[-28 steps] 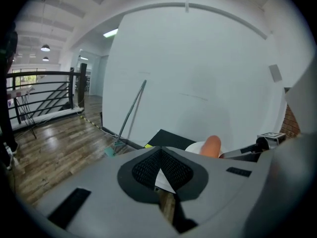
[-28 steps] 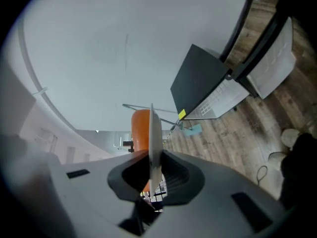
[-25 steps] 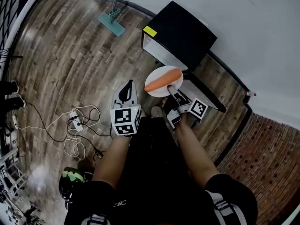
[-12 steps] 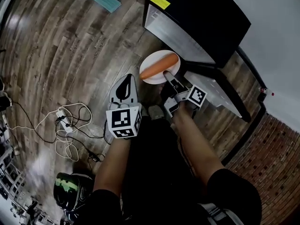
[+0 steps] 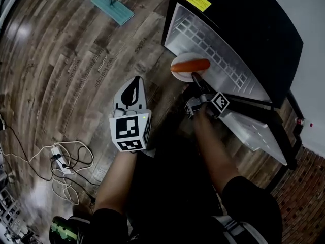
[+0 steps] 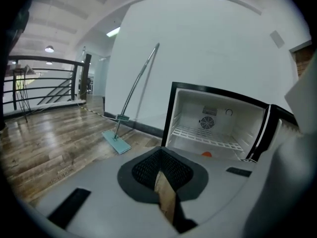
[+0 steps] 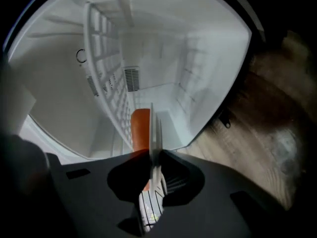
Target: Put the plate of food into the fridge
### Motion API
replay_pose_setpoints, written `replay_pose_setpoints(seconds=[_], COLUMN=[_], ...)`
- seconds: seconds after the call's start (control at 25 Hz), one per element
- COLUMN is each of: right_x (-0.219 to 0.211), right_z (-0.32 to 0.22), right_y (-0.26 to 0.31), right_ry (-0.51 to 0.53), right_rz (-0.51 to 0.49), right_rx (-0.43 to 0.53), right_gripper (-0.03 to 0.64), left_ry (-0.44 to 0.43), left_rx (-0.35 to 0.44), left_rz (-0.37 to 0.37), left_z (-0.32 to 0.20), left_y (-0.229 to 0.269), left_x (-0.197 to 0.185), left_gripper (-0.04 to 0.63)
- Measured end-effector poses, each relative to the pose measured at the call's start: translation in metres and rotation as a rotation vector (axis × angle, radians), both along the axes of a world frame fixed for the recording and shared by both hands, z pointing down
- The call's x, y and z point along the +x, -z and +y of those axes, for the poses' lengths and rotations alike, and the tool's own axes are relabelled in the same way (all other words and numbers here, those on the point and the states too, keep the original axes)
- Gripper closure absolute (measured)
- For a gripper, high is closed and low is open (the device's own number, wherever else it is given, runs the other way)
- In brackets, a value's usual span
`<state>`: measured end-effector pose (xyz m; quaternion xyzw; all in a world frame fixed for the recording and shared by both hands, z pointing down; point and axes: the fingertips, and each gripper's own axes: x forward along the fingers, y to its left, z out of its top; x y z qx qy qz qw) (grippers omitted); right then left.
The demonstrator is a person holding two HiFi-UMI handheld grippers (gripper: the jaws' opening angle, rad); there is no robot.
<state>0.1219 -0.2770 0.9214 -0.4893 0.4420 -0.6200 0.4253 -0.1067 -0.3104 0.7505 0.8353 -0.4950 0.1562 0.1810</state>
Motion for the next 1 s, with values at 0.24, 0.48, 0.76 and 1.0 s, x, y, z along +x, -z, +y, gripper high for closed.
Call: replay_pose_setpoints(seconds=[0.24,0.48,0.76,1.0], right_x=[0.032,0.05,0.075,0.085], right_z=[-0.054,-0.111,-0.135,-0.135], right_y=[-0.051,-0.062,-0.08,-0.1], right_ry=[-0.128,-0.247,-0.322,-0.343], right_rz=[0.024,0.031,0.063,0.118], right_rx=[0.042,0.044,-0.028,-0.146], right_gripper=[0.566,0.566,0.565,0.558], left_ry=[-0.029,-0.005,-0.058,-0.065], left_rx=[-0.017,0.003,-0.006,0.011], left_rz=[0.014,-0.005,-0.056,-0.059], left_z=[-0.01,-0.01,0.002,0.008], left_y=[-0.029,-0.034,-0.047,-0.042], left_x=[-0.009,-0.021,-0.021,-0.019], left_gripper=[0.595,0.595,0.595,0.595])
